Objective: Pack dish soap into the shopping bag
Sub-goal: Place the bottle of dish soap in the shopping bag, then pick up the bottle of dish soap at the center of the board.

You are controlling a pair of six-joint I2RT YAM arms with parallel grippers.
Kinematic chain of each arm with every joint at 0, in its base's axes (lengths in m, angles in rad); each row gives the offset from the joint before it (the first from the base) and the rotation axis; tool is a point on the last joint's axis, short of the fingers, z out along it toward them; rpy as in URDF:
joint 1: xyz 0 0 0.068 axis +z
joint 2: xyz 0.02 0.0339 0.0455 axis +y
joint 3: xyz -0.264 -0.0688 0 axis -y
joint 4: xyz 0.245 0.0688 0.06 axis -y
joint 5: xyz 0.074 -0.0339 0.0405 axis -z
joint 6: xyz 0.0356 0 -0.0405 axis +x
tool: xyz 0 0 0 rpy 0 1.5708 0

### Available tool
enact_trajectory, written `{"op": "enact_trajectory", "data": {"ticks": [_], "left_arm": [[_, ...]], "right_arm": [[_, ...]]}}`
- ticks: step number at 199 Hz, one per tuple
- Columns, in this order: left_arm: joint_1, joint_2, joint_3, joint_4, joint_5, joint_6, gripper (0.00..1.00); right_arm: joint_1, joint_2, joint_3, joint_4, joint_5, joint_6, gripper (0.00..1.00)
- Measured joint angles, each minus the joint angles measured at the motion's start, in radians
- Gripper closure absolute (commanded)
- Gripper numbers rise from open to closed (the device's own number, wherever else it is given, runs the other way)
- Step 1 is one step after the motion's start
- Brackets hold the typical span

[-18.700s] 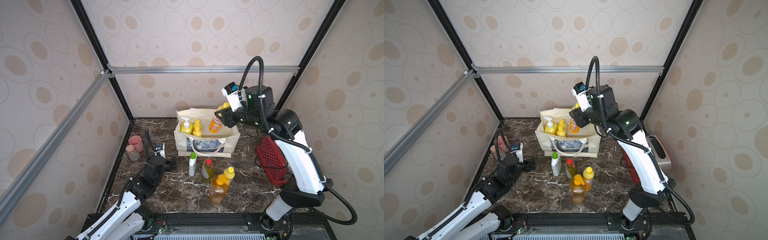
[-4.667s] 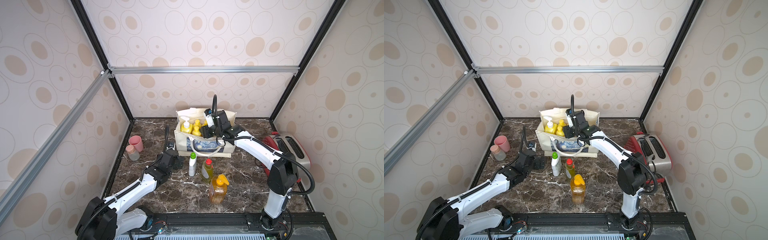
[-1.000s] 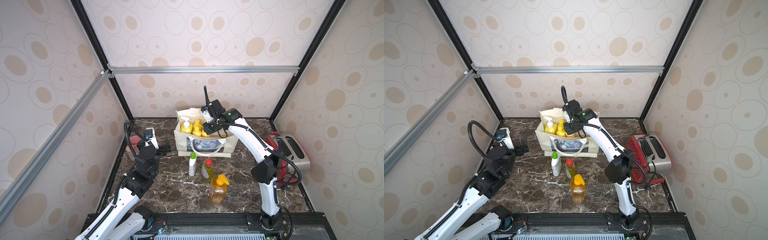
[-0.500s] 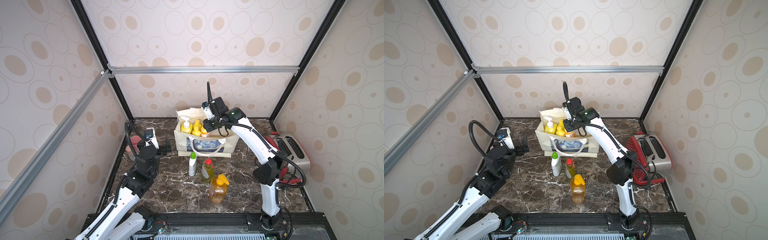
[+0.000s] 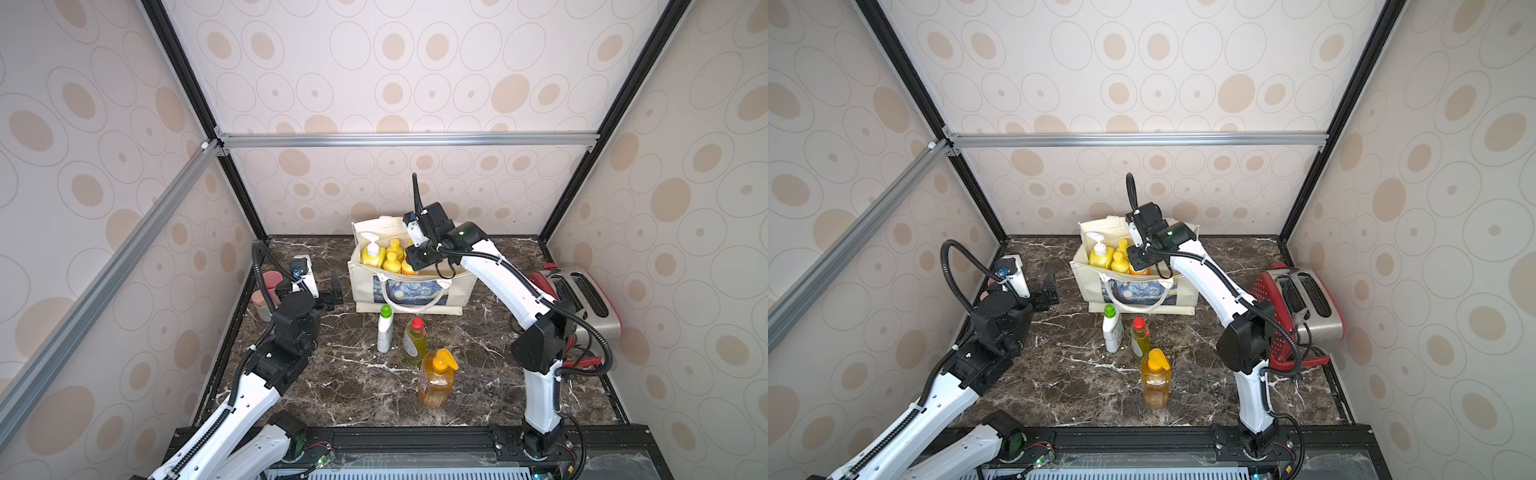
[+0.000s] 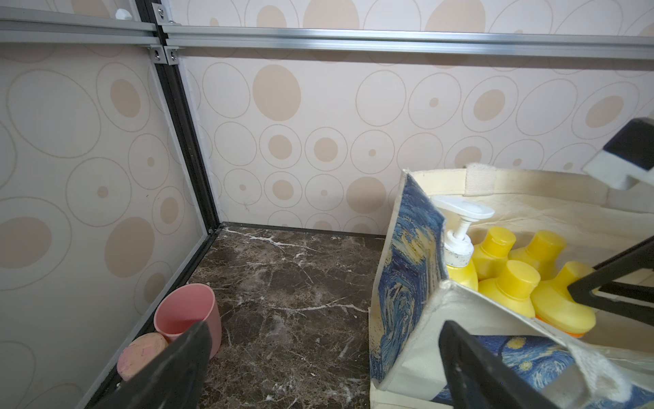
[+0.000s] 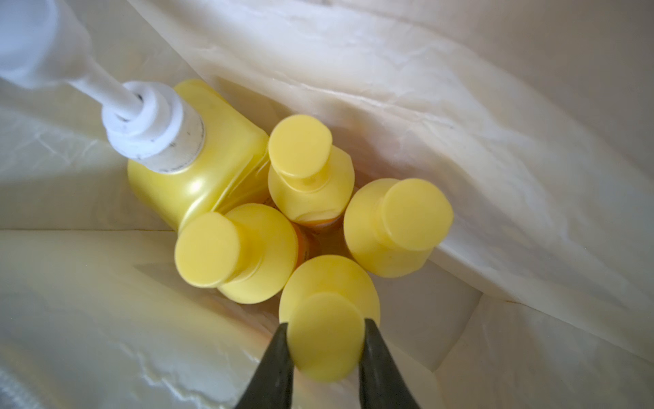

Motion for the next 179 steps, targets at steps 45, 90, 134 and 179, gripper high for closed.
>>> {"op": "enact_trajectory", "data": {"ticks": [45,90,134,179], "left_arm": [[0.0,0.003,0.0,0.0,0.0,0.0,0.01],[0.0,0.008,0.0,0.0,0.0,0.0,0.01],[0.0,0.008,0.0,0.0,0.003,0.0,0.01],[0.0,0.031,0.0,0.008,0.01,0.0,0.0]], "right_arm": [[0.0,-0.005,-0.012,0.017,0.006,0.0,0.74],[0.0,-0.017,-0.012,0.03,-0.009,0.009,0.46],[0.001,-0.111,-0.012,0.057,-0.046,0.006,0.28],[0.001,-0.246,-0.057,0.084,-0.104,0.006,0.3]]}}
